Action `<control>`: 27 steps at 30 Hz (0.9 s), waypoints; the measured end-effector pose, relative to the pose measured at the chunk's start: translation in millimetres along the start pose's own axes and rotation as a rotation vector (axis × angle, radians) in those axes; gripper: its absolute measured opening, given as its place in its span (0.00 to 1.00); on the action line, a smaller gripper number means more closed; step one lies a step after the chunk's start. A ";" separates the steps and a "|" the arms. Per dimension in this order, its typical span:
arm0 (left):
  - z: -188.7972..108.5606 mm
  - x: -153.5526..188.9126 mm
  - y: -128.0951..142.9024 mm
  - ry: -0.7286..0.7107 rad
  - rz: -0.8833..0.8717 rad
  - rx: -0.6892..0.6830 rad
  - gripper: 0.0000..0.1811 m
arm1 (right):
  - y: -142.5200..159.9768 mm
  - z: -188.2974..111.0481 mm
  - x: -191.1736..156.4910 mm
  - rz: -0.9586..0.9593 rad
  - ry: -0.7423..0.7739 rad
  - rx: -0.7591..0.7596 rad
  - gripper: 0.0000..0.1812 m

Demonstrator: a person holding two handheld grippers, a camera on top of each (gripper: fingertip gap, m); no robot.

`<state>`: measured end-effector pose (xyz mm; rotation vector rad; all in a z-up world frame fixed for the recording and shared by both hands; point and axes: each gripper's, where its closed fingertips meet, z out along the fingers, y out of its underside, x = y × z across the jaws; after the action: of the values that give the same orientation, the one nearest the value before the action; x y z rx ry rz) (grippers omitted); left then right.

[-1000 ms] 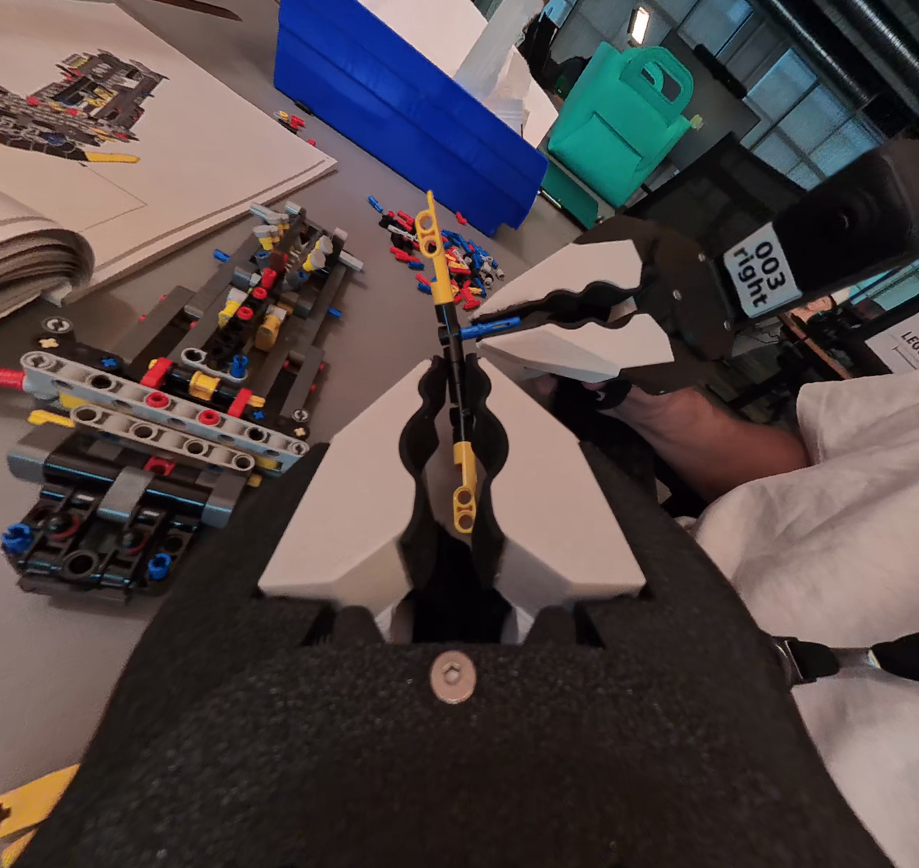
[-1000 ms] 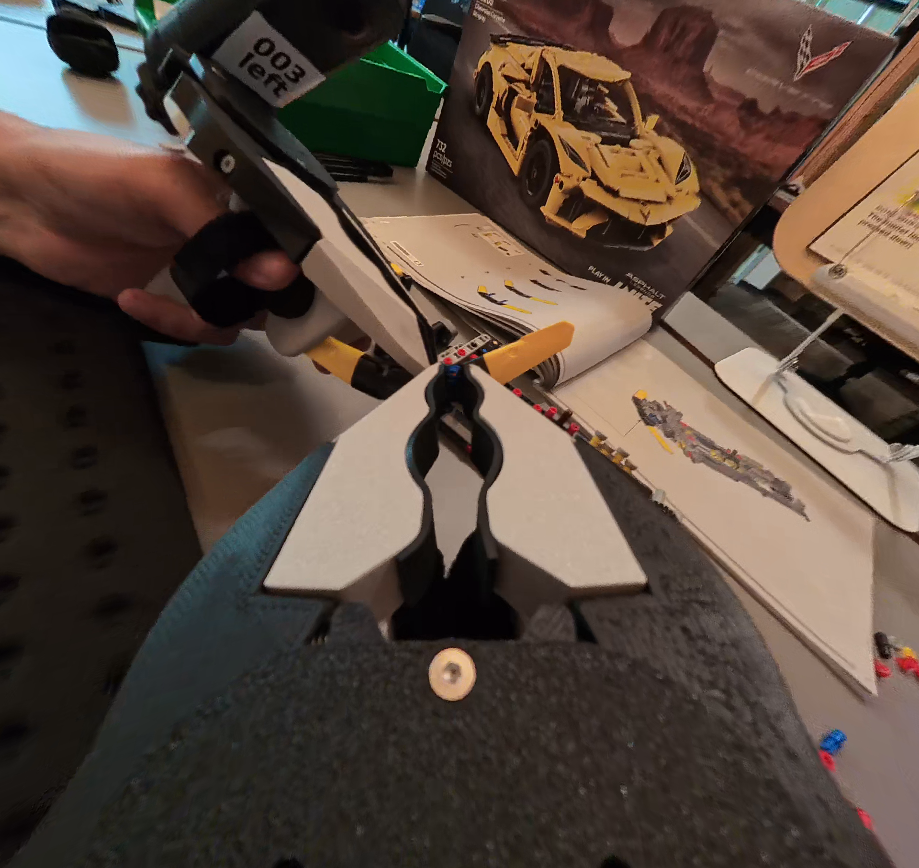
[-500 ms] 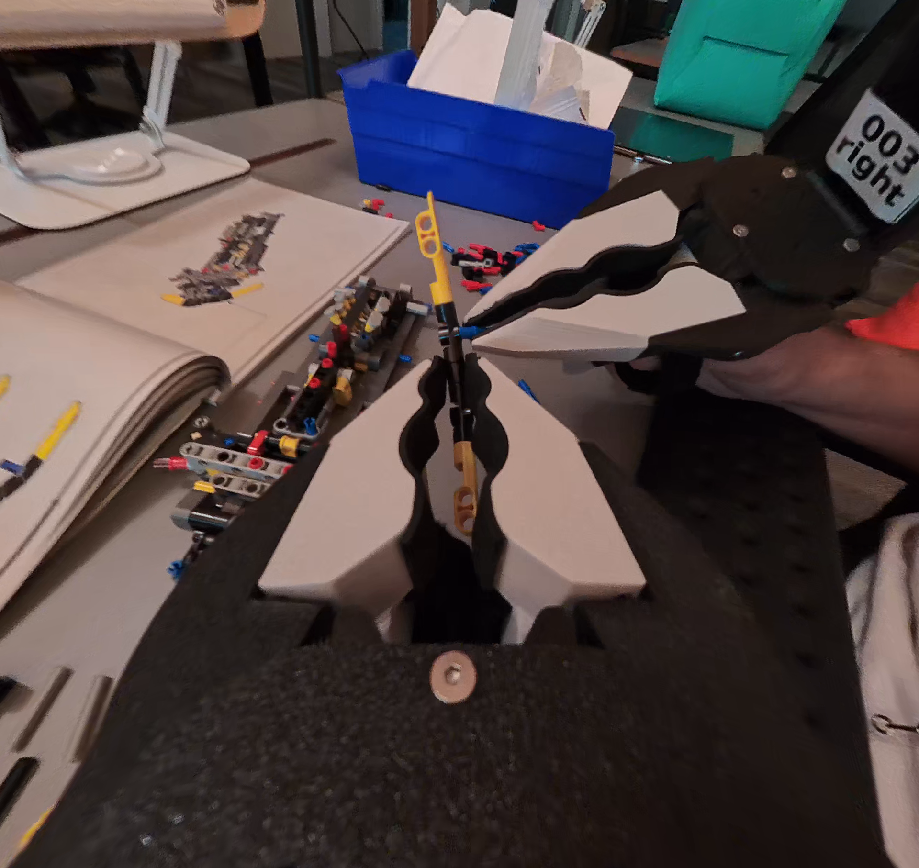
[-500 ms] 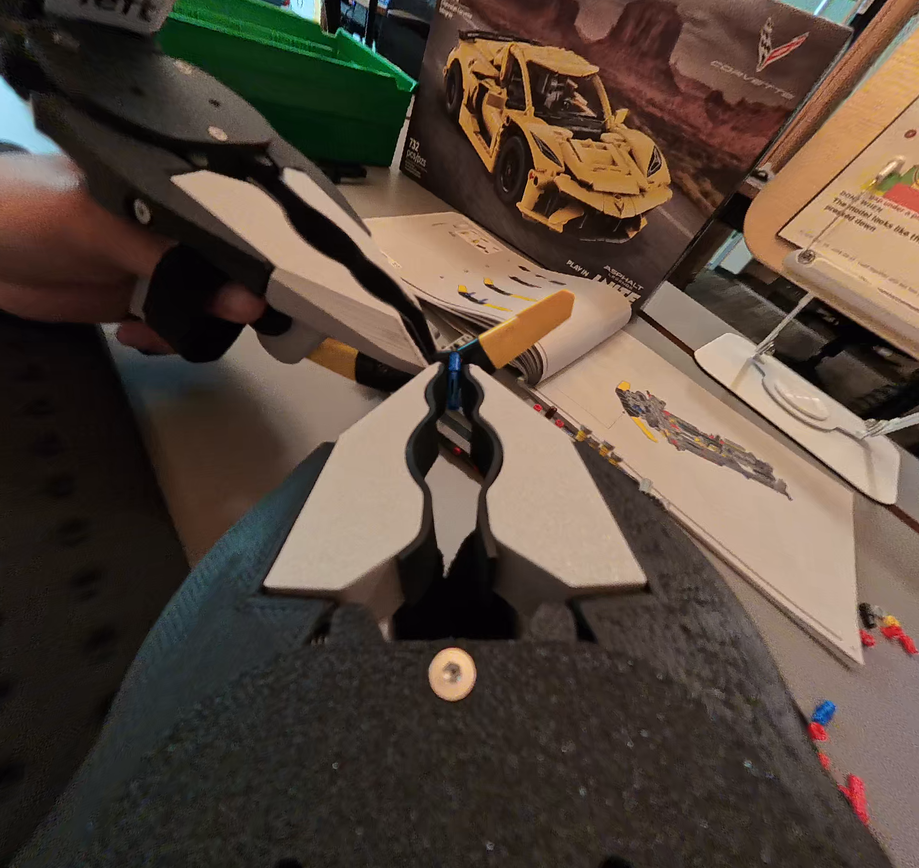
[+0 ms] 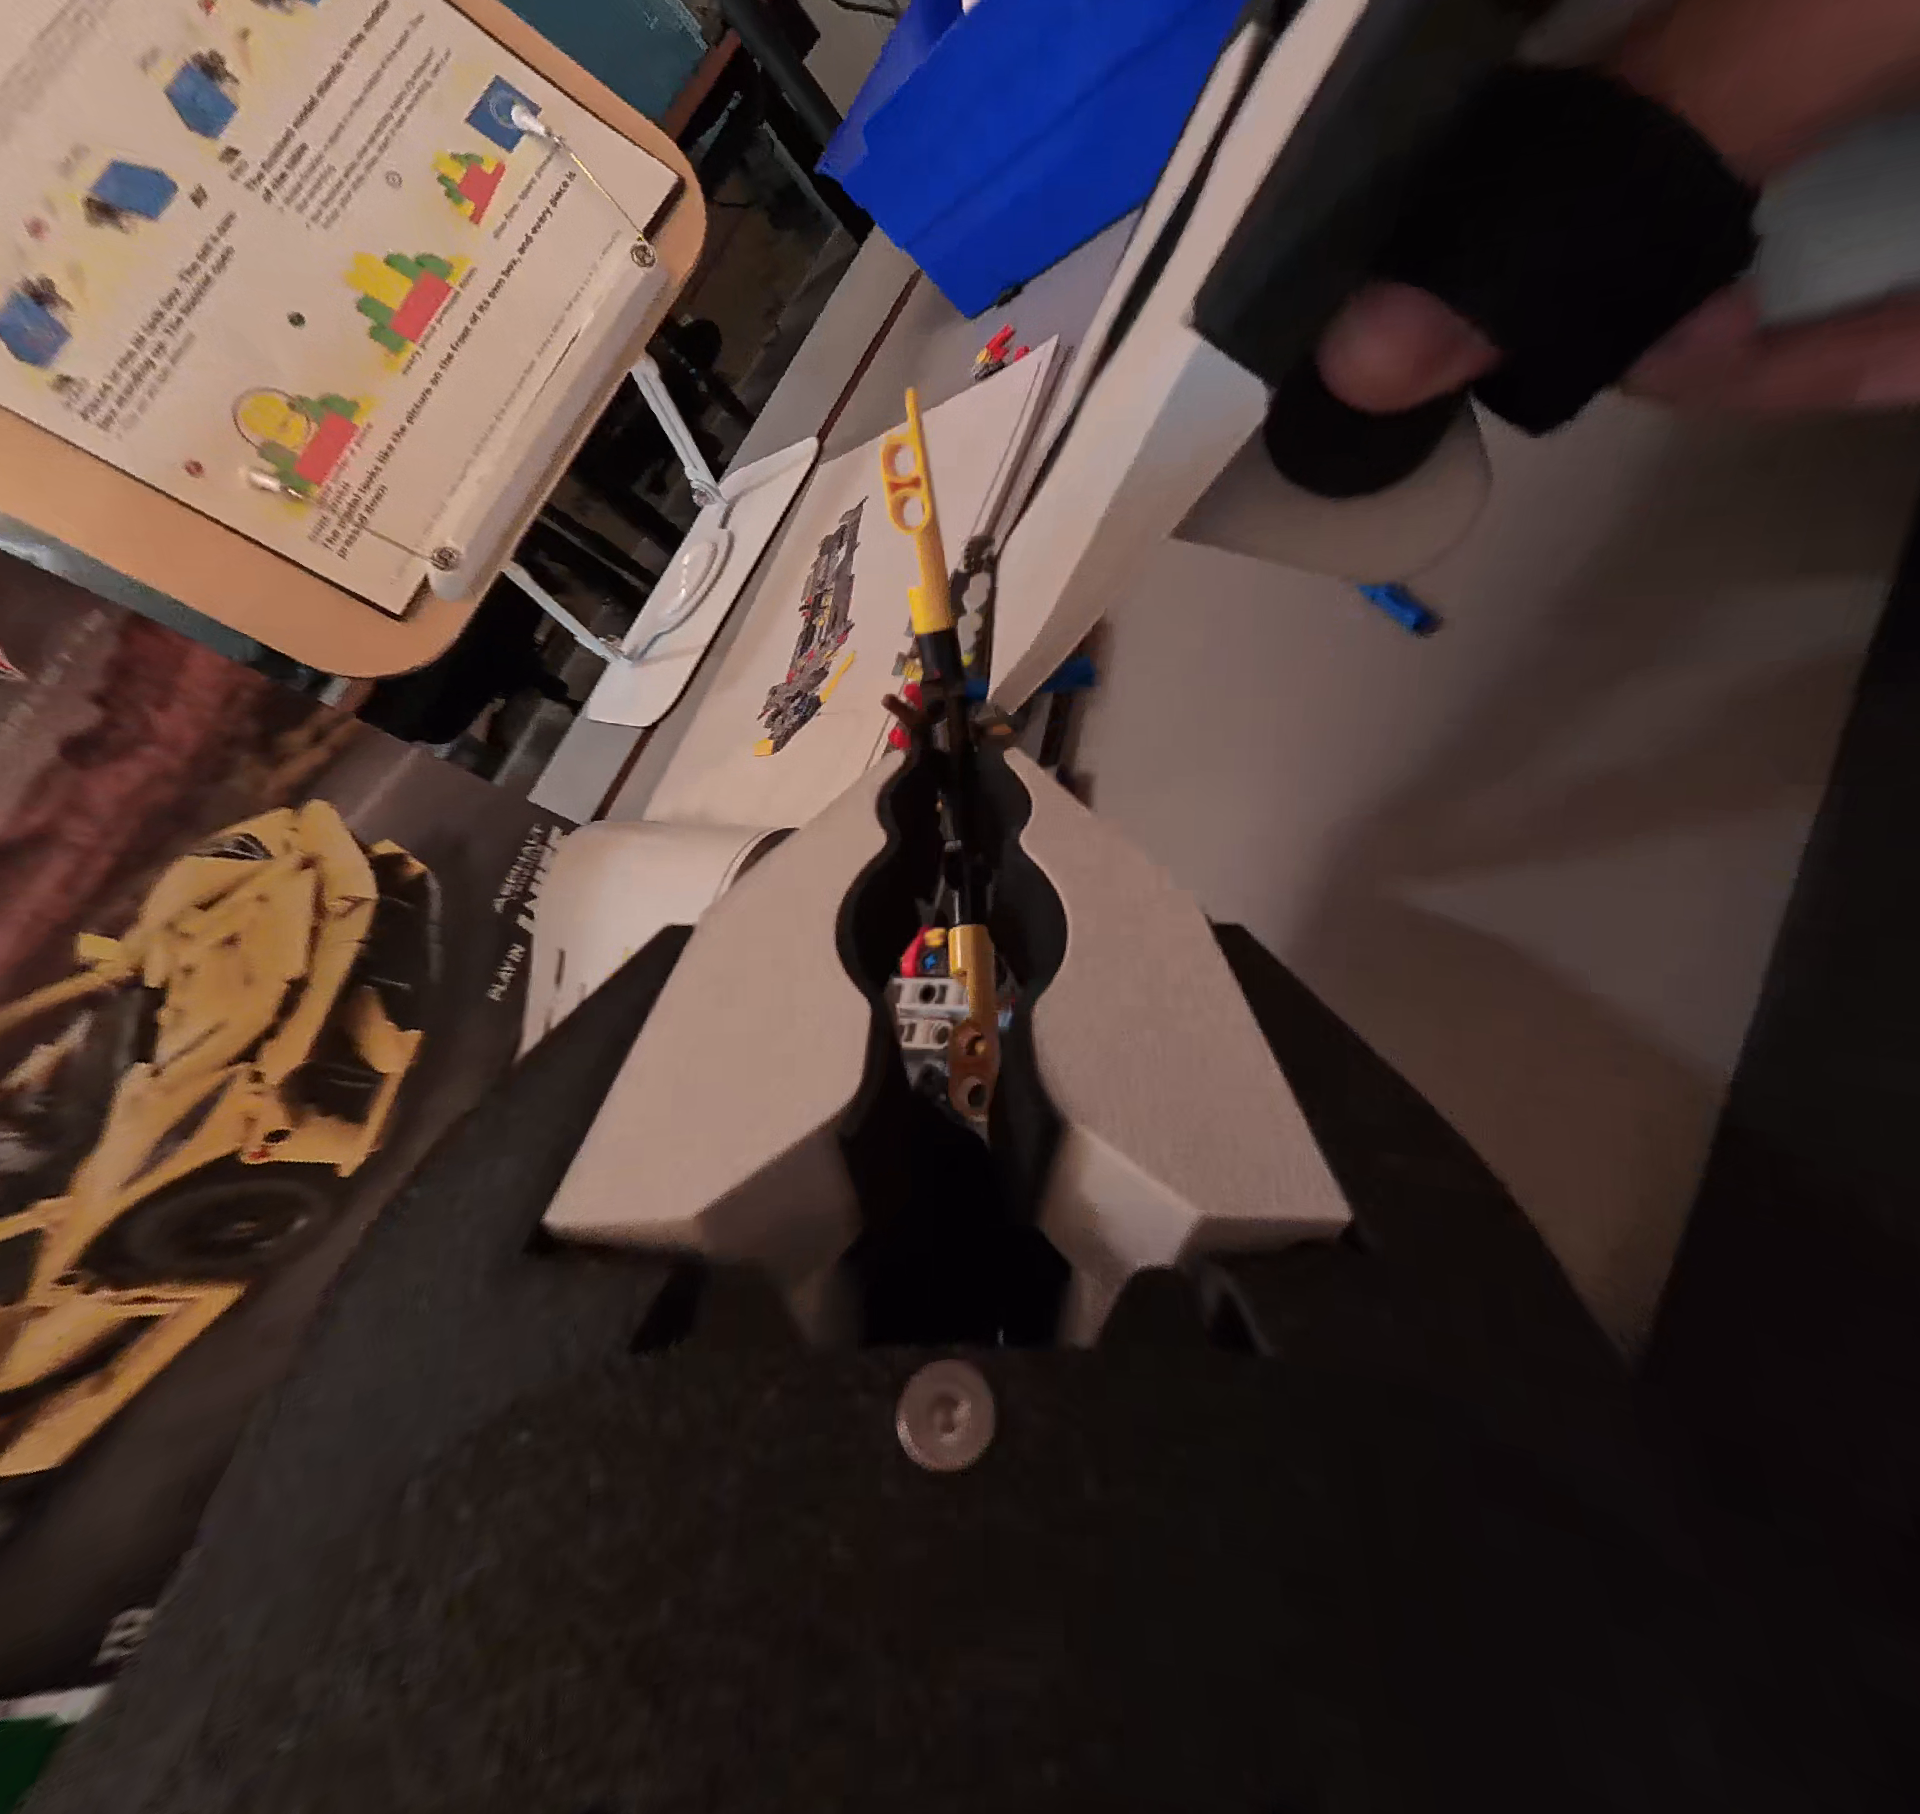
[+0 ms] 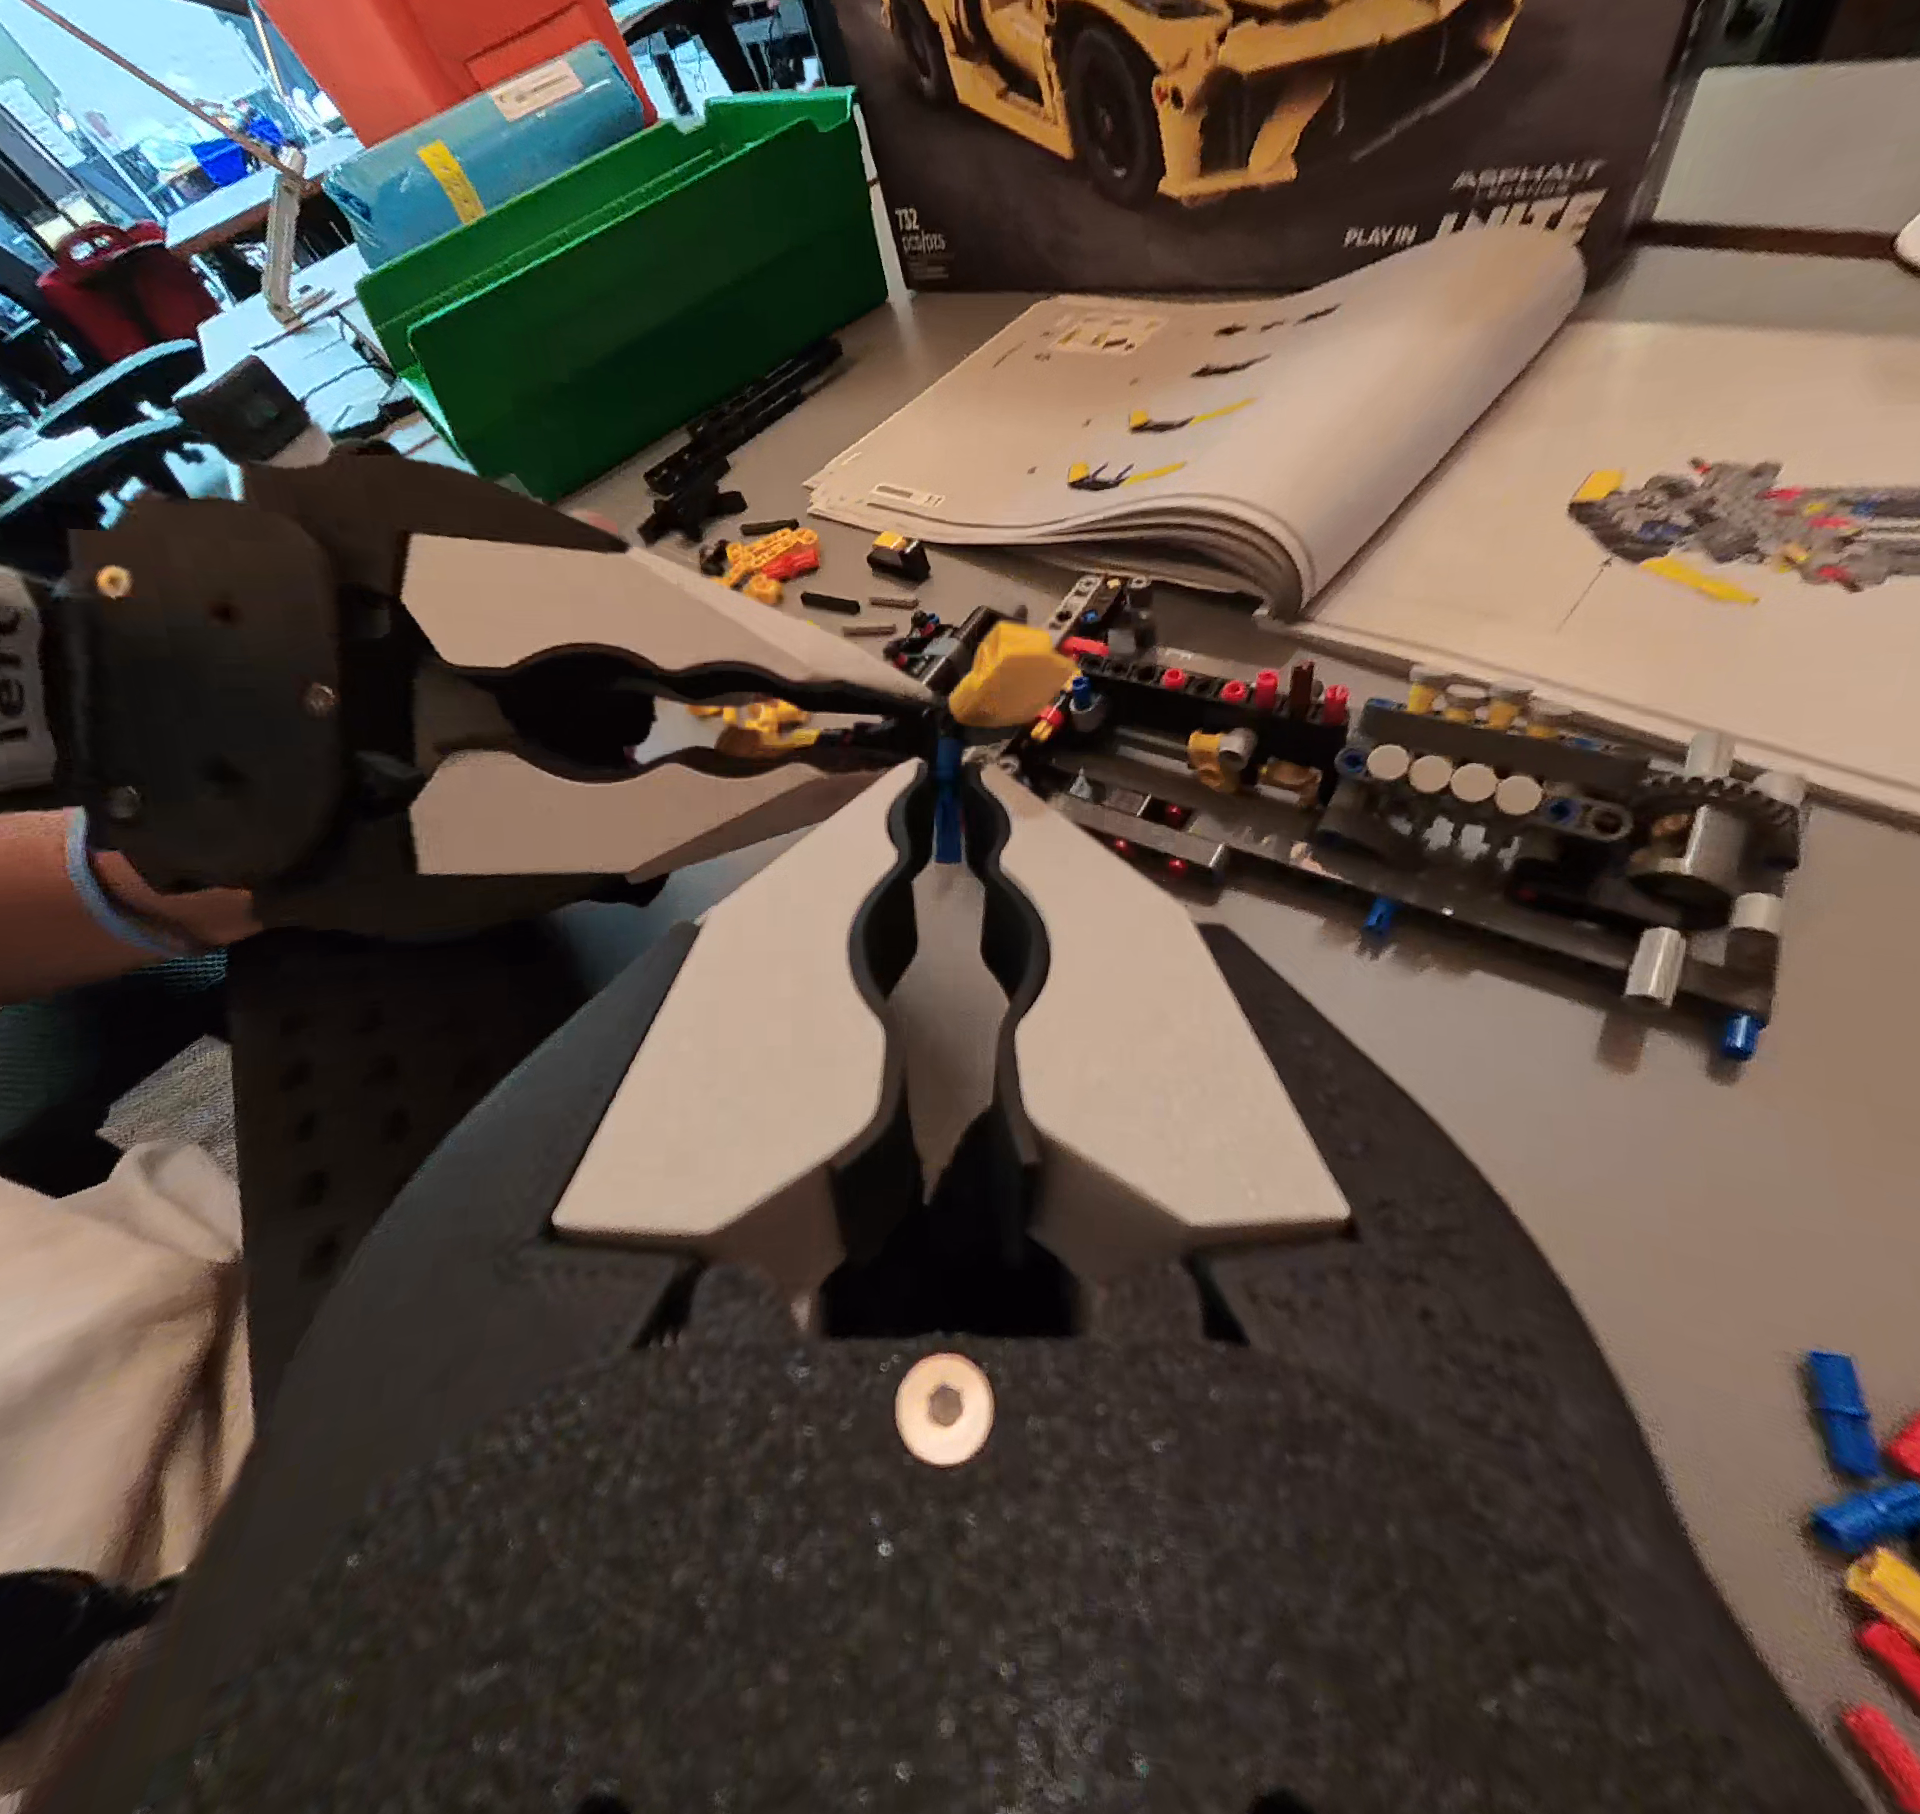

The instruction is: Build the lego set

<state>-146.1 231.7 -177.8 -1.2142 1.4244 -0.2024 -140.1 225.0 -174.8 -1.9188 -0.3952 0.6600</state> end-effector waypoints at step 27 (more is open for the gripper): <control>-4.6 -9.4 24.0 0.044 -0.138 -0.067 0.03 | 89.1 -28.3 17.8 -0.372 -0.137 -0.627 0.03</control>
<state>-164.9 247.0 -187.8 -1.3718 1.3953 -0.2796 -110.5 176.4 -251.1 -2.2942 -1.1211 0.4460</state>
